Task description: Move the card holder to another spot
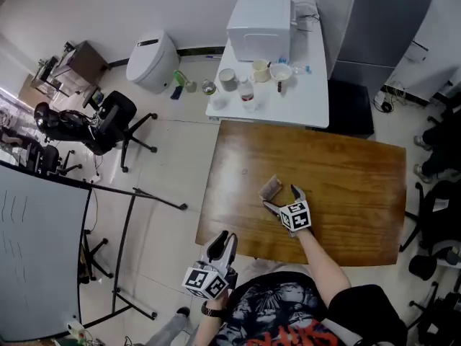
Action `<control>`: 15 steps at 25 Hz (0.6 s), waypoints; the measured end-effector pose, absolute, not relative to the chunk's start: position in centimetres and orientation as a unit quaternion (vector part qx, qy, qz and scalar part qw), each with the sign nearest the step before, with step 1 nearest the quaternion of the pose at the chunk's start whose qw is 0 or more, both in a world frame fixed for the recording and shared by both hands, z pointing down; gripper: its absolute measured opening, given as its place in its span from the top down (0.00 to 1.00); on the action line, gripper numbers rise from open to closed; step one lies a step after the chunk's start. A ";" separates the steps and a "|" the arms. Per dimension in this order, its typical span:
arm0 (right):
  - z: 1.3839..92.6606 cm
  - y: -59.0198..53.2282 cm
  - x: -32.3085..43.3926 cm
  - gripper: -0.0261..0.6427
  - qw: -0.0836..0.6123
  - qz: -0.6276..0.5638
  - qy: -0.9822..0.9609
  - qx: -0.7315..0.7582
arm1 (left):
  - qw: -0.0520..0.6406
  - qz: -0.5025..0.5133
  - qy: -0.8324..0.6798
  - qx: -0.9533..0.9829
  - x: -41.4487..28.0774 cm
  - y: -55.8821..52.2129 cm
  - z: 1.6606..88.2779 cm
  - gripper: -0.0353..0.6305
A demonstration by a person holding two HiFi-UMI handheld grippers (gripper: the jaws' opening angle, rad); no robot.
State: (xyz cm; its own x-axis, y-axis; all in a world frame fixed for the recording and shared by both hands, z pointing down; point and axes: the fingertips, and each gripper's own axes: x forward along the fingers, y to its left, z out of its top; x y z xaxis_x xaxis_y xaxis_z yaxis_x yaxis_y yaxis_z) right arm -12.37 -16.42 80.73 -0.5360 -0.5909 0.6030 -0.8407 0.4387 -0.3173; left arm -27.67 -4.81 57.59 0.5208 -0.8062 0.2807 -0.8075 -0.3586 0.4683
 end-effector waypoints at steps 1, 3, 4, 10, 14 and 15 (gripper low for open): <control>78.7 -15.2 -9.4 0.16 0.166 0.316 -0.816 0.455 | 0.283 -0.001 -0.472 0.835 -26.4 -5.8 57.3 0.80; 74.0 -11.7 -2.1 0.35 0.088 0.331 -0.788 0.512 | 0.282 0.003 -0.433 0.856 -23.5 -7.3 56.8 0.80; 71.4 -9.6 1.8 0.38 0.058 0.330 -0.772 0.541 | 0.279 0.006 -0.413 0.867 -22.1 -8.0 56.6 0.80; 59.8 4.4 15.6 0.67 0.056 0.243 -0.712 0.657 | 0.258 -0.010 -0.338 0.905 -16.0 -10.7 54.9 0.80; 58.5 7.3 18.6 0.91 0.060 0.209 -0.667 0.713 | 0.253 -0.009 -0.308 0.917 -12.9 -10.0 54.9 0.80; 58.3 7.4 18.7 0.92 0.055 0.206 -0.664 0.717 | 0.253 -0.008 -0.303 0.918 -12.4 -9.6 55.0 0.80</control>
